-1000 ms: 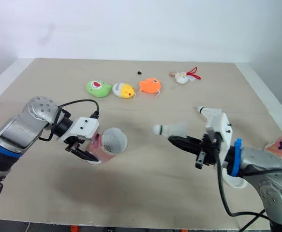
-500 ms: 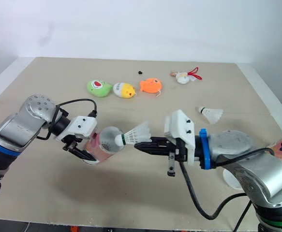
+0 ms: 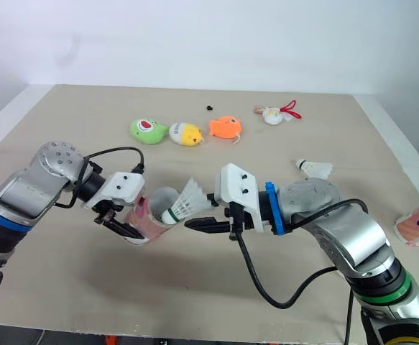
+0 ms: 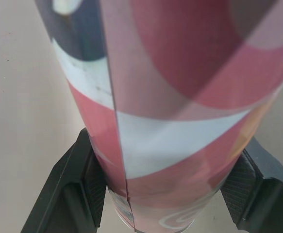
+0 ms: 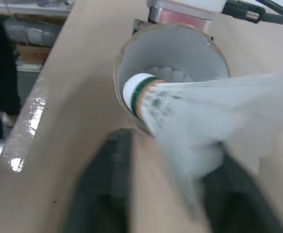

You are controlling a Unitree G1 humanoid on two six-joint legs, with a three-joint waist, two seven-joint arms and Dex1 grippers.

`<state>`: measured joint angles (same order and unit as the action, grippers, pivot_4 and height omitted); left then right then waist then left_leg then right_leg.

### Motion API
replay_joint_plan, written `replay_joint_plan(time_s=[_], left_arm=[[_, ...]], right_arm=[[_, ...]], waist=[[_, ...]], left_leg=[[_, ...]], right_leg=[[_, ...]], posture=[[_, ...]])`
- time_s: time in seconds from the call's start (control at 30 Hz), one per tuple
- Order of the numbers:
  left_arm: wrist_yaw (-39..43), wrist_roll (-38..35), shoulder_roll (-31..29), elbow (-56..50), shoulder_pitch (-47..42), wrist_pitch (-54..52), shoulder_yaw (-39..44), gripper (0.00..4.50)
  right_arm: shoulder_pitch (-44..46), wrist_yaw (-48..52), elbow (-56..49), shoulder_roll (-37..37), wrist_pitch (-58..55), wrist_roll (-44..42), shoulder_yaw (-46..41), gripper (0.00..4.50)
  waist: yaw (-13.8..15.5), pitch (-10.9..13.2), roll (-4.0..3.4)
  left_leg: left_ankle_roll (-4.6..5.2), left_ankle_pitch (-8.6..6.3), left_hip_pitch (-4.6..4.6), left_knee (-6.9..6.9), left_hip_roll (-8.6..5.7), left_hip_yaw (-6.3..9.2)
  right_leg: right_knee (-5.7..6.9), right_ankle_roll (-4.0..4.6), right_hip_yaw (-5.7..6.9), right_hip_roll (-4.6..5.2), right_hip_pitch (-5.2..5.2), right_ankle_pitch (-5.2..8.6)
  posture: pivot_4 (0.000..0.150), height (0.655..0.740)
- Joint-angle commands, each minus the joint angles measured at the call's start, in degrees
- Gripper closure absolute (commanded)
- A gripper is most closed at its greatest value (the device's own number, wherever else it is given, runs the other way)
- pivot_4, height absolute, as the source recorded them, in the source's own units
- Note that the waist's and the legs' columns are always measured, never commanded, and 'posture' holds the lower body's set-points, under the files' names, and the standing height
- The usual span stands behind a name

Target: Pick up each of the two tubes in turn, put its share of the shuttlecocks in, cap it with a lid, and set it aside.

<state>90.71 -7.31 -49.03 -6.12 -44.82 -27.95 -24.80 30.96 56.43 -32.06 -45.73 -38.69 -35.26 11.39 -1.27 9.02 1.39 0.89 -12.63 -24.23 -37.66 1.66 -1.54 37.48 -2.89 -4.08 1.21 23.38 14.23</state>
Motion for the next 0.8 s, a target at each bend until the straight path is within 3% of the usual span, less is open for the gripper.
replay_joint_plan(time_s=[0.03,0.37,0.67,0.8], left_arm=[[-0.42,0.13,0.19,-0.67,0.69,-0.42,-0.03,1.75],[-0.68,0.09,0.71,-1.15,1.05,-0.71,-0.16,1.75],[-0.73,0.29,1.11,-0.52,1.54,-0.27,-0.19,1.75],[-0.82,0.36,1.27,-0.49,1.62,-0.26,-0.21,1.75]], right_arm=[[1.16,2.11,-0.52,-0.14,1.09,-1.03,-1.99,0.57],[-1.72,3.69,-0.86,-2.0,0.86,-2.73,-6.77,0.57],[-10.08,1.12,-6.46,-4.18,-2.74,-11.47,-16.75,0.57],[-13.69,-1.69,-3.61,-5.22,-2.27,-9.71,-21.52,0.57]], waist=[[0.01,0.0,0.0],[0.08,0.0,0.0],[0.2,-0.01,0.0],[0.29,-0.01,0.0]], left_leg=[[0.0,0.0,0.0,0.0,0.0,0.0],[0.0,0.0,0.0,-0.08,-0.04,-0.01],[0.0,0.0,-0.01,-0.1,-0.07,0.02],[0.0,0.0,0.0,-0.2,-0.07,0.0]], right_leg=[[0.02,0.0,0.0,0.02,0.0,0.0],[0.03,-0.05,-0.02,0.12,-0.04,-0.03],[0.05,-0.04,-0.02,0.16,-0.07,-0.03],[0.06,-0.13,0.04,0.14,-0.12,-0.03]], posture=[[0.15,0.74],[0.15,0.74],[0.15,0.74],[0.15,0.74]])
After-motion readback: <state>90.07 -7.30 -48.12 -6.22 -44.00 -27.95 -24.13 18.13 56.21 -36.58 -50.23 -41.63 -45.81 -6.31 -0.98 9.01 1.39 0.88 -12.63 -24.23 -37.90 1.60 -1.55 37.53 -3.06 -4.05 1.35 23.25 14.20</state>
